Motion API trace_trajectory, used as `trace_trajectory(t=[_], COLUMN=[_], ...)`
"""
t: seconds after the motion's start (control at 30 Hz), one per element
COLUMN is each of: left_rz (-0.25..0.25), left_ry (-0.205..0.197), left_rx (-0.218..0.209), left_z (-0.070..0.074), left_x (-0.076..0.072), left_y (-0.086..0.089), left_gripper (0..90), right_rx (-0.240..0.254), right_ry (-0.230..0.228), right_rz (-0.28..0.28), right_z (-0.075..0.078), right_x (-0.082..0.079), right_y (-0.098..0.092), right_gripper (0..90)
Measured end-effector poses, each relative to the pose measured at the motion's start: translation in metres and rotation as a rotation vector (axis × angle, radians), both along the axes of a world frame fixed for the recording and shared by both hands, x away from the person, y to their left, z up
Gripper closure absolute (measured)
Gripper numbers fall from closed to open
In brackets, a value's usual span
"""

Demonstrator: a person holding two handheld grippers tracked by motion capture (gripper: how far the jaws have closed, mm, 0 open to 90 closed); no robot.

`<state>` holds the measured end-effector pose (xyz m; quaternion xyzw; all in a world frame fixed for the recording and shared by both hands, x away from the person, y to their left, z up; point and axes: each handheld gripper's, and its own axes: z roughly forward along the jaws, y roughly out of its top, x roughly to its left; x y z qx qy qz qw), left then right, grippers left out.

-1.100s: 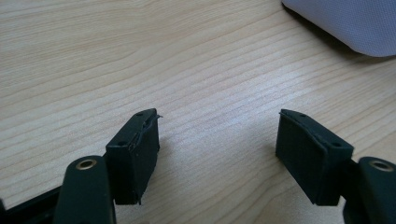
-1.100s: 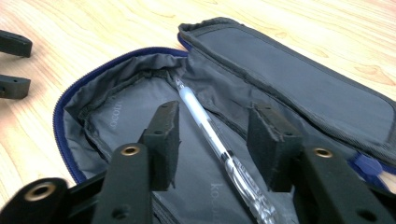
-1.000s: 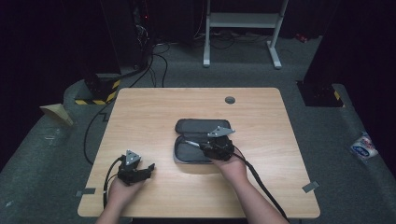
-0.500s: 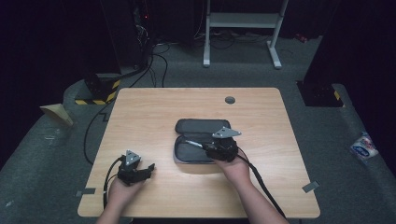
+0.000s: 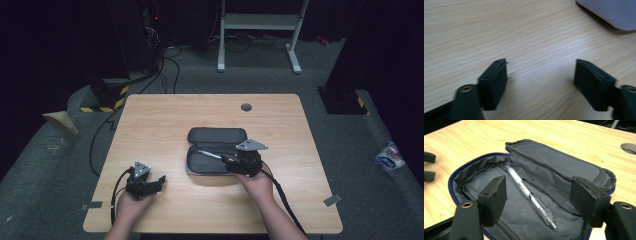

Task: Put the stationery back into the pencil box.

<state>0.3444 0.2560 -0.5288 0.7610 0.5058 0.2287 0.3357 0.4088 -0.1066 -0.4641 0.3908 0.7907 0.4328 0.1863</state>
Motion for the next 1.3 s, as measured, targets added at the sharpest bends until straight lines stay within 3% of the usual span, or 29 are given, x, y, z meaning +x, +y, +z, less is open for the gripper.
trace_trajectory(t=[0.23,0.4,0.57,0.83,0.93,1.3], left_rz=[-0.005,-0.01,0.058,0.044,0.009,0.017], left_ry=[0.005,0.011,0.027,0.023,0.008,-0.002], left_rx=[-0.002,0.003,0.013,0.006,0.002,0.0], left_z=[0.0,0.0,0.001,0.0,0.0,0.0], left_x=[0.0,0.0,0.001,-0.002,-0.003,-0.005], left_y=[0.0,0.002,0.004,0.004,0.003,0.003], left_gripper=[18.9,17.9,14.6,14.6,16.3,20.5], right_rx=[0.013,-0.01,-0.035,-0.017,-0.016,-0.073], right_ry=[0.008,0.001,-0.014,-0.019,-0.016,0.031], right_rz=[-0.02,-0.026,-0.052,-0.096,-0.117,-0.227], right_z=[0.002,-0.001,-0.003,-0.007,-0.011,-0.035], right_x=[0.001,-0.003,-0.01,-0.015,-0.017,-0.024], right_y=[-0.008,-0.014,-0.024,-0.053,-0.066,-0.12], right_gripper=[21.4,17.8,15.2,15.6,15.6,16.2])
